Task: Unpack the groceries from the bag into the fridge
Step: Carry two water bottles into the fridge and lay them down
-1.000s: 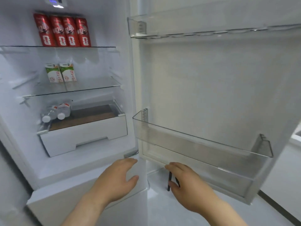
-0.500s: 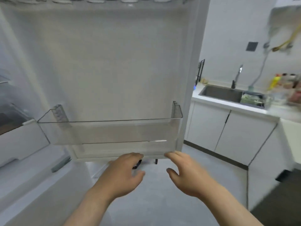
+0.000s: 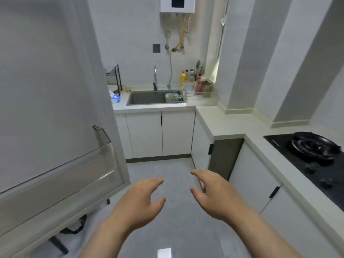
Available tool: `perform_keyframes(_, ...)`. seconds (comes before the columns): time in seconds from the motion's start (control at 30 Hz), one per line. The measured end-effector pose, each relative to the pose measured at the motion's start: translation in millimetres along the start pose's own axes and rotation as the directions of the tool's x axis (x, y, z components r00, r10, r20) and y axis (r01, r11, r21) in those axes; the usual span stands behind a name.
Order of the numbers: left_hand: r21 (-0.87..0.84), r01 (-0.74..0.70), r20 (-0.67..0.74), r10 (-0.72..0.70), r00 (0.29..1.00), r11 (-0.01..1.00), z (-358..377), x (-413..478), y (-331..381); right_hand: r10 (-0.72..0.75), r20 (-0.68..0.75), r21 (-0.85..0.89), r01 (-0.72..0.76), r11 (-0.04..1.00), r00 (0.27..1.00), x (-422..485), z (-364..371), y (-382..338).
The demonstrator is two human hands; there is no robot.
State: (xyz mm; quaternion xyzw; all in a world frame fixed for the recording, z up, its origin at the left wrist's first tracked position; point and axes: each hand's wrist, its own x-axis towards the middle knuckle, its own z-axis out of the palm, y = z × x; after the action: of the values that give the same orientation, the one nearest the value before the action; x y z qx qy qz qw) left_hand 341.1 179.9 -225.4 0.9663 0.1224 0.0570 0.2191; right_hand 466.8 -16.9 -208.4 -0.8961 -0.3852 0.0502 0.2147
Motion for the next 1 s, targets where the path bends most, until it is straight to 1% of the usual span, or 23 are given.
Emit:
perform_keyframes(0.1, -0.022, -0.128, 0.063, 0.129, 0.99, 0.992, 15.8, 23.0, 31.6, 0.145, -0.067, 0.005, -0.145, 0.989, 0.987, -35.1, -10.1, 24.5)
perform_keyframes(0.2, -0.033, -0.251, 0.106, 0.254, 0.961, 0.967, 32.3, 42.7, 71.1, 0.3, -0.127, 0.003, -0.302, 0.953, 0.945, -79.2, -22.0, 51.1)
perform_keyframes(0.33, -0.052, -0.39, 0.175, 0.393, 0.903, 0.919, 53.6, 63.8, 122.6, 0.497, -0.195, 0.036, -0.501, 0.865, 0.845, -140.9, -41.2, 84.4)
perform_keyframes(0.5, -0.096, -0.535, 0.25, 0.541, 0.803, 0.839, 87.1, 83.2, 185.9, 0.675, -0.269, 0.093, -0.679, 0.728, 0.687, -203.0, -56.7, 118.8)
perform_keyframes(0.63, -0.142, -0.635, 0.293, 0.645, 0.705, 0.759, 117.8, 94.7, 241.1, 0.77, -0.311, 0.145, -0.773, 0.617, 0.556, -243.1, -65.8, 143.4)
perform_keyframes(0.7, -0.17, -0.672, 0.309, 0.686, 0.659, 0.721, 131.1, 99.9, 269.4, 0.798, -0.333, 0.159, -0.804, 0.573, 0.503, -260.3, -73.1, 155.6)
perform_keyframes(0.87, -0.216, -0.742, 0.331, 0.762, 0.556, 0.635, 161.1, 113.5, 329.1, 0.841, -0.367, 0.19, -0.853, 0.486, 0.398, -291.7, -91.1, 186.7)
perform_keyframes(1.0, -0.253, -0.765, 0.337, 0.795, 0.505, 0.593, 184.6, 124.3, 368.4, 0.865, -0.378, 0.228, -0.872, 0.433, 0.331, -305.9, -101.8, 216.2)
